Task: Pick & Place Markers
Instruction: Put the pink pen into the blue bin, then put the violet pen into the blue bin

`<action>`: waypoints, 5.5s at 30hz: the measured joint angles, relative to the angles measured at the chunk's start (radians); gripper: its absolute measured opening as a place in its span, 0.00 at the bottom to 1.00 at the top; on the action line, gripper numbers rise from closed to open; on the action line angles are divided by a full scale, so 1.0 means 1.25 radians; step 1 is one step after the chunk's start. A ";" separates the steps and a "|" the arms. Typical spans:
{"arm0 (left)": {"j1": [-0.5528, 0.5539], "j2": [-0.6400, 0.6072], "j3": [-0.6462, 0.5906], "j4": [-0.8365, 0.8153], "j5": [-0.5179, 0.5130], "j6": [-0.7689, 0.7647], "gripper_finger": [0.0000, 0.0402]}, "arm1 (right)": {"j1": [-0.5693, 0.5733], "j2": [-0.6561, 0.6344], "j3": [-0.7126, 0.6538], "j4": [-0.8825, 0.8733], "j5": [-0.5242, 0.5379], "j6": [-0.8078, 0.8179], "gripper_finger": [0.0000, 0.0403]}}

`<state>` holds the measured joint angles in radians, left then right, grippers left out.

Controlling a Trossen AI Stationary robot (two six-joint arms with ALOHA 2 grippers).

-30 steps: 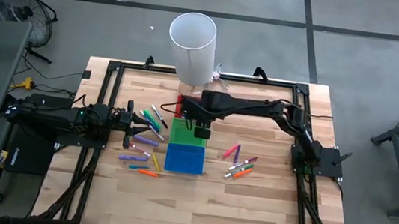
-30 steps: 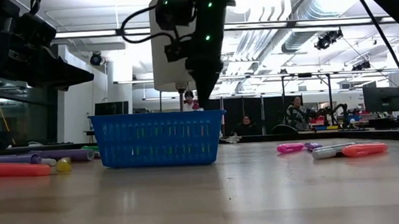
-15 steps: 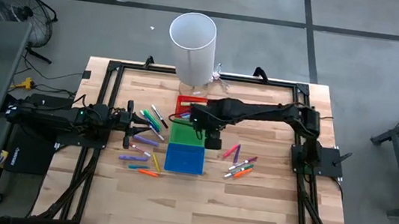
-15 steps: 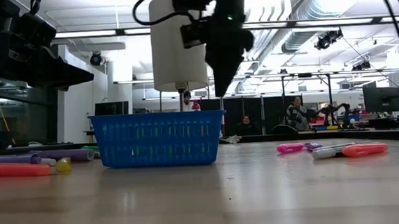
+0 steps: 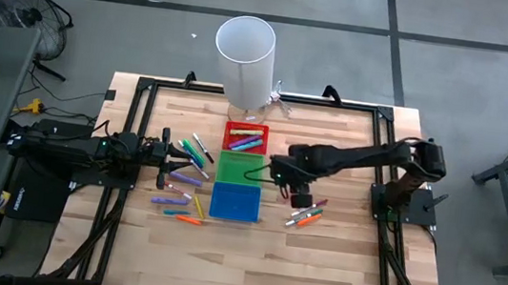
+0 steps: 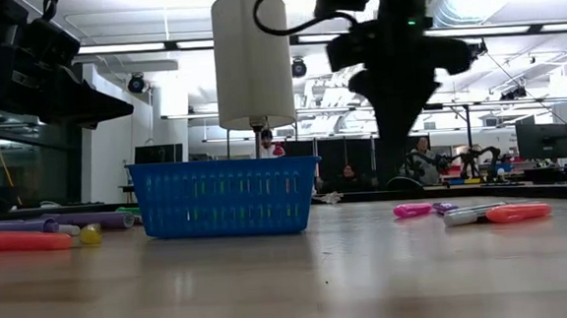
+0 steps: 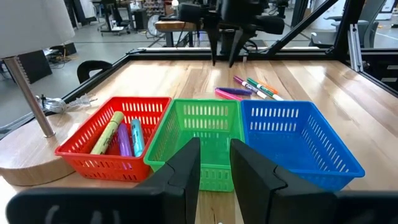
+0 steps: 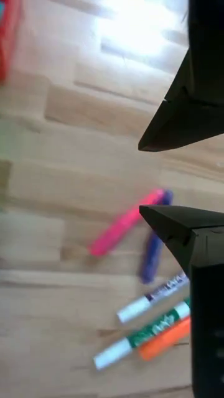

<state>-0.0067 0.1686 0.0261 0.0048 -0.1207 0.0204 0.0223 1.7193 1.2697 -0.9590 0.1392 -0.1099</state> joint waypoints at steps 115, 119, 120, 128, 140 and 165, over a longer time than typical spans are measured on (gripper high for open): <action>0.000 0.000 0.000 0.000 0.000 0.000 0.21 | 0.008 0.067 0.115 0.042 -0.100 0.102 0.08; 0.000 0.000 0.000 0.000 0.000 0.000 0.21 | 0.031 0.101 0.200 0.020 -0.102 0.167 0.08; 0.000 0.000 0.000 0.000 0.000 0.000 0.21 | 0.037 0.115 0.223 0.012 -0.103 0.180 0.08; 0.000 0.000 0.000 0.000 0.000 0.000 0.21 | 0.070 0.236 0.407 -0.028 -0.121 0.286 0.08; 0.000 0.000 0.000 0.000 0.000 0.000 0.21 | 0.087 0.421 0.593 -0.018 -0.141 0.293 0.08; 0.000 0.000 0.000 0.000 0.000 0.000 0.21 | 0.087 0.445 0.595 -0.018 -0.067 0.228 0.32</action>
<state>-0.0069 0.1688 0.0259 0.0048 -0.1207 0.0204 0.1310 2.2758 2.0129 -0.9815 0.0552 0.1745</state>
